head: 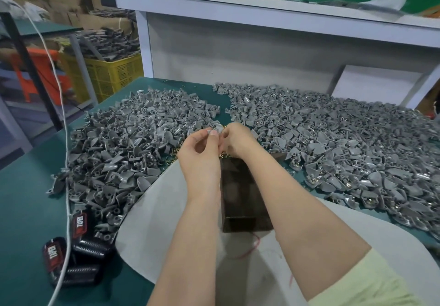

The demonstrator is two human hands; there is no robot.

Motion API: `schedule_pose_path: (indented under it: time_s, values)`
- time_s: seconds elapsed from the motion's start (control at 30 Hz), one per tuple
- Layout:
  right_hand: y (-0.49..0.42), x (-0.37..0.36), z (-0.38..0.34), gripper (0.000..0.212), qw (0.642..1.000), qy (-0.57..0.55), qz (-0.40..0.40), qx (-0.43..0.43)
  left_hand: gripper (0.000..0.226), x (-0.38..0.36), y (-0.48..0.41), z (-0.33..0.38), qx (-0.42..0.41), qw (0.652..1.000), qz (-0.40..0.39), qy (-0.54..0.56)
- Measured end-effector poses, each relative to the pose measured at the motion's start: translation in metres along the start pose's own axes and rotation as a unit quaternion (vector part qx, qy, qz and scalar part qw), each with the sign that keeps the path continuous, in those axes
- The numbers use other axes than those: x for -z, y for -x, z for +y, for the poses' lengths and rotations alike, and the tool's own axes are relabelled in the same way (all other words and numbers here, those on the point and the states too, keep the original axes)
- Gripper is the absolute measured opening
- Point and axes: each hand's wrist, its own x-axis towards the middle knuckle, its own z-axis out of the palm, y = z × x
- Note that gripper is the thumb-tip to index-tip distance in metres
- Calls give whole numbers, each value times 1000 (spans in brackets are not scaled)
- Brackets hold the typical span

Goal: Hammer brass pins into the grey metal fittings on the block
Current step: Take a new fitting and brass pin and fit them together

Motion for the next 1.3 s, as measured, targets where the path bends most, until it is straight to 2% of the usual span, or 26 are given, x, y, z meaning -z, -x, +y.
schedule_pose_path:
  time_s: [0.07,0.17,0.23,0.3,0.4,0.63,0.8,1.0,1.1,1.2,1.3]
  values:
    - [5,13,7,6,999,-40,21,22,14,1,-1,-2,-29,998,-13,-53]
    - [22,40,15,19,991,-124,33,49,14,2,1,-6,-84,971,-86,-207]
    - [37,58,22,27,991,-124,18,56,13,1,3,-10,-100,919,-130,-357]
    - [54,71,29,26,993,-98,3,67,13,0,5,-12,-98,861,-146,-477]
    - [73,74,36,17,995,-48,9,86,12,-3,9,-14,-112,801,-144,-570]
    - [79,54,47,7,985,103,37,133,12,-3,10,-14,-125,771,-152,-605]
    - [81,48,42,10,966,206,34,155,12,-2,8,-16,-128,775,-158,-598]
    - [79,46,16,13,909,381,19,171,15,-3,8,-14,-137,751,-155,-627]
    - [78,43,8,24,896,411,-5,168,14,-3,10,-11,-139,743,-161,-634]
    - [77,42,5,10,884,436,-10,169,13,-3,11,-10,-146,734,-164,-642]
    - [75,45,10,16,893,410,-12,187,14,-3,10,-11,-144,735,-164,-642]
